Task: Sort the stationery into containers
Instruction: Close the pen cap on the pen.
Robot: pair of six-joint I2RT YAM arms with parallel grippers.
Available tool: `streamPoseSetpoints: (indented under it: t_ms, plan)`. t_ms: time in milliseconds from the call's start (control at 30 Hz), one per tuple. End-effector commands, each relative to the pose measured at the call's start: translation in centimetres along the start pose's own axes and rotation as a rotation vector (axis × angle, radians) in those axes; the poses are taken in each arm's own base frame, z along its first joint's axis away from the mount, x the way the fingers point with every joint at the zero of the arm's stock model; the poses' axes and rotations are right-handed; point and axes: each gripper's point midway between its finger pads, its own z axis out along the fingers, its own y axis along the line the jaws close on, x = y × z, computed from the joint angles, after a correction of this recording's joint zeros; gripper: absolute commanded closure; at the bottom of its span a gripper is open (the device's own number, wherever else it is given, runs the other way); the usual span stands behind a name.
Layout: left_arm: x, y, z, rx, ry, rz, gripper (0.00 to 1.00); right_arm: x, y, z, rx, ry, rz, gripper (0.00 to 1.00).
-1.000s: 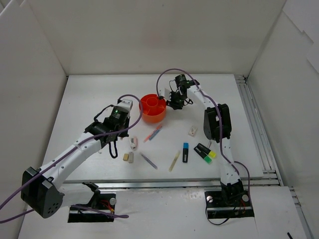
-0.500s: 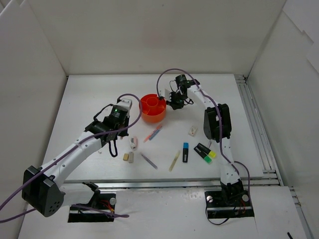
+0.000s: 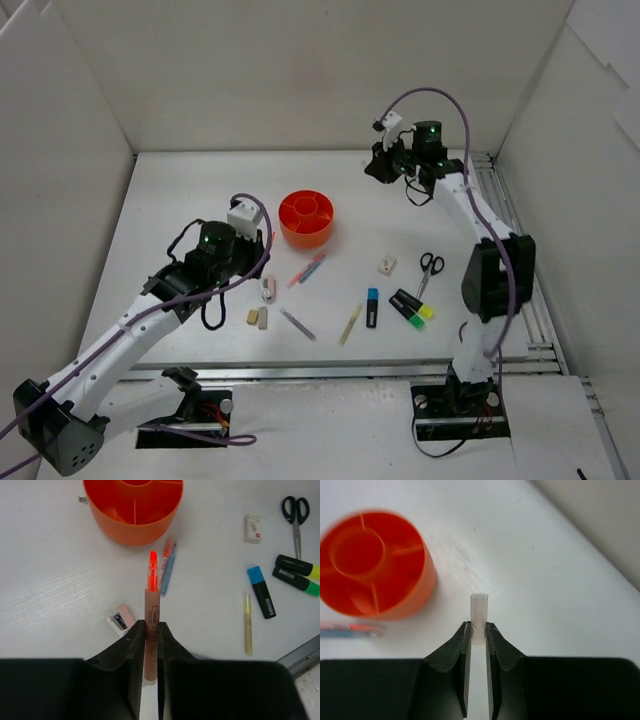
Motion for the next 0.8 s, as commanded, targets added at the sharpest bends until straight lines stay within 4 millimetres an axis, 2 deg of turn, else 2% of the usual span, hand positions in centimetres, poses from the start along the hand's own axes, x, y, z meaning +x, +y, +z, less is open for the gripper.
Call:
streamPoseSetpoints:
  t_ms: [0, 33, 67, 100, 133, 167, 200, 233, 267, 333, 400, 433, 467, 500, 533, 667, 767]
  plan:
    - [-3.0, -2.9, -0.6, 0.135, -0.150, 0.040, 1.00, -14.6, 2.6, -7.7, 0.128, -0.540, 0.182, 1.00]
    - [-3.7, -3.2, -0.7, 0.149, -0.189, 0.038, 1.00, -17.3, 2.0, -10.2, 0.192, -0.700, 0.196, 1.00]
    - [-4.0, -3.7, -0.9, 0.168, -0.209, 0.042, 1.00, -15.0, 2.9, -9.9, 0.165, -0.714, 0.379, 1.00]
    - [-4.2, -3.8, -1.1, 0.179, -0.232, 0.047, 1.00, -16.0, 4.0, -12.1, 0.162, -0.781, 0.428, 1.00]
    - [-5.1, -4.6, -1.3, 0.211, -0.279, 0.060, 1.00, -16.7, 4.2, -13.4, 0.172, -0.852, 0.480, 1.00]
    - [-5.5, -4.8, -1.5, 0.219, -0.301, 0.064, 1.00, -15.3, 5.3, -13.0, 0.142, -0.850, 0.594, 1.00]
    - [-5.7, -5.3, -1.5, 0.242, -0.317, 0.073, 1.00, -16.0, 7.0, -13.9, 0.115, -0.878, 0.626, 1.00]
    - [-6.0, -6.1, -1.7, 0.274, -0.338, 0.084, 1.00, -15.8, 7.8, -13.9, 0.096, -0.882, 0.673, 1.00]
    - [-6.6, -6.4, -1.6, 0.287, -0.361, 0.094, 1.00, -16.0, 10.1, -13.9, 0.021, -0.880, 0.728, 1.00]
    - [-7.4, -7.4, -1.7, 0.314, -0.400, 0.113, 1.00, -15.3, 12.2, -13.6, -0.051, -0.867, 0.826, 1.00]
    - [-7.5, -7.8, -1.2, 0.326, -0.411, 0.124, 1.00, -15.7, 14.9, -14.0, -0.129, -0.876, 0.870, 1.00]
    - [-7.9, -8.5, -1.3, 0.347, -0.436, 0.134, 1.00, -15.0, 15.4, -13.8, -0.147, -0.883, 0.924, 1.00]
    - [-7.9, -8.6, -0.9, 0.353, -0.434, 0.137, 1.00, -15.4, 16.8, -14.0, -0.190, -0.890, 0.933, 1.00]
    - [-8.0, -9.4, -0.9, 0.381, -0.439, 0.142, 1.00, -15.6, 17.5, -14.3, -0.216, -0.905, 0.947, 1.00]
    - [-8.0, -9.9, -0.9, 0.399, -0.439, 0.149, 1.00, -15.1, 18.1, -13.9, -0.234, -0.890, 0.974, 1.00]
    - [-8.3, -10.2, -0.2, 0.388, -0.430, 0.149, 1.00, -15.1, 21.0, -13.7, -0.305, -0.863, 0.976, 1.00]
    - [-8.3, -10.5, -0.1, 0.392, -0.418, 0.139, 1.00, -15.1, 21.8, -14.2, -0.314, -0.867, 0.953, 1.00]
